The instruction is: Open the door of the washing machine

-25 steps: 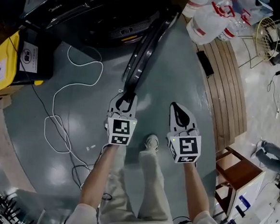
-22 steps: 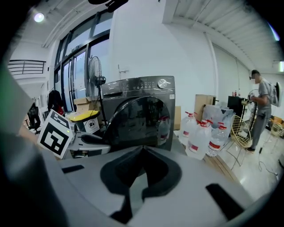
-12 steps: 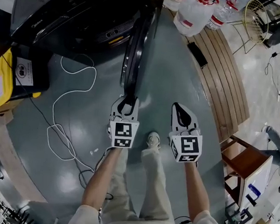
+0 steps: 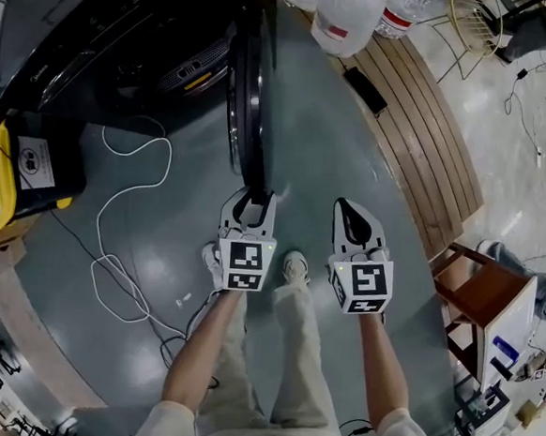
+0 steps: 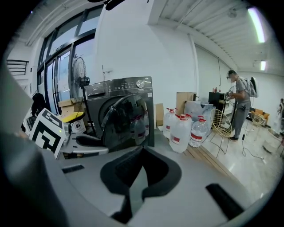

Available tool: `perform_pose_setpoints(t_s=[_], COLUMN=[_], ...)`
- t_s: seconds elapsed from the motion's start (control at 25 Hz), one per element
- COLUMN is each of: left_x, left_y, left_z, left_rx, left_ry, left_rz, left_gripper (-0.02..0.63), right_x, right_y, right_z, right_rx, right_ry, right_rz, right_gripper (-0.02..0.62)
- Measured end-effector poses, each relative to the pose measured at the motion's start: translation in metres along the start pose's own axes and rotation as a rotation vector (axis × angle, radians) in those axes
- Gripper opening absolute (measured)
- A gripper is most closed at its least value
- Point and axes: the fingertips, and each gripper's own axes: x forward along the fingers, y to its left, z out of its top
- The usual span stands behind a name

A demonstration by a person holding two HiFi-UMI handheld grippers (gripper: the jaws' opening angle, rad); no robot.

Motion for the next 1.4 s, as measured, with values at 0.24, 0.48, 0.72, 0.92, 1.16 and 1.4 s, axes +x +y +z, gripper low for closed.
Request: perform_pose_setpoints(t_s=[0.24, 0.48, 0.72, 0.92, 1.16, 1.4], left_x=[0.014, 0.033, 0.057, 0.072, 0.085, 0.070], left_y=[-0.035, -0.071, -0.104, -0.125, -0.144, -0.156], left_z=[0.007, 0.019, 0.031, 0.041, 0.055, 0.056], left_rx=[0.045, 0.055, 0.059, 0.073, 0.090, 0.086], left_ry=[0.003, 0.004, 0.008, 0.014, 0.012, 0.003], left_rz=[-0.115, -0.172, -0.191, -0.212, -0.286, -0.361], left_gripper=[0.129, 0.135, 0.138, 0.138, 0.138, 0.107], right_x=[-0.007, -0.018, -0.034, -0.049, -0.056, -0.058], right_y=[-0.013, -0.034, -0.061, -0.080, -0.098, -0.102], right_z=[-0.004, -0.011, -0.022, -0.028, -0.032, -0.033], right_rx=[0.028, 0.046, 0.063, 0.079, 0.100, 0.109], right_ry=[-0.003, -0.002, 0.004, 0.005, -0.002, 0.002], right_rz=[-0.028, -0.057, -0.093, -0.118, -0.146, -0.151], right_gripper=[-0.002, -0.002, -0.002, -0.002, -0.002, -0.002])
